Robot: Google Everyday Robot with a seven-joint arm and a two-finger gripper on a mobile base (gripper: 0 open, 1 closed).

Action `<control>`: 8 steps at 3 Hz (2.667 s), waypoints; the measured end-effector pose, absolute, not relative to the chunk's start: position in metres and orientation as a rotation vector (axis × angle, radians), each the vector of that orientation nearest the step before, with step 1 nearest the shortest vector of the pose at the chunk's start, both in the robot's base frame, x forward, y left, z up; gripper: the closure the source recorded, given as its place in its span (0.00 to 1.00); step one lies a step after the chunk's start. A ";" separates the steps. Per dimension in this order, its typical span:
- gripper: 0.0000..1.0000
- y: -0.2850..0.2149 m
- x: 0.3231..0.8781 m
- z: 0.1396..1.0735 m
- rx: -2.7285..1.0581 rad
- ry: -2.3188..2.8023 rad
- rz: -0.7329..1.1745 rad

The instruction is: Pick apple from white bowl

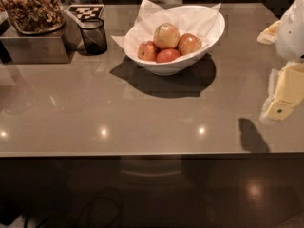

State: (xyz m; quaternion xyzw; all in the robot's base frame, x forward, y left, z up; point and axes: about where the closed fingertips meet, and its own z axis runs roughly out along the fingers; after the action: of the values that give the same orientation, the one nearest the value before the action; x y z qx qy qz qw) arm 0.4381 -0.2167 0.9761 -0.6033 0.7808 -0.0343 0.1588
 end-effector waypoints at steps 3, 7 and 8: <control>0.00 -0.199 0.478 0.994 -1.686 2.078 0.011; 0.00 -0.151 0.573 1.017 -1.349 1.829 0.311; 0.00 -0.134 0.608 1.020 -1.286 1.772 0.363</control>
Offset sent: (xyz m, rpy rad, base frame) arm 0.0196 0.0056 0.0089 0.0771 -0.0458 0.0230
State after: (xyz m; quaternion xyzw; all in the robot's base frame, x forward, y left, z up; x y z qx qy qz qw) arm 0.6076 -0.1336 1.0199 -0.5188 0.7150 0.1466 0.4451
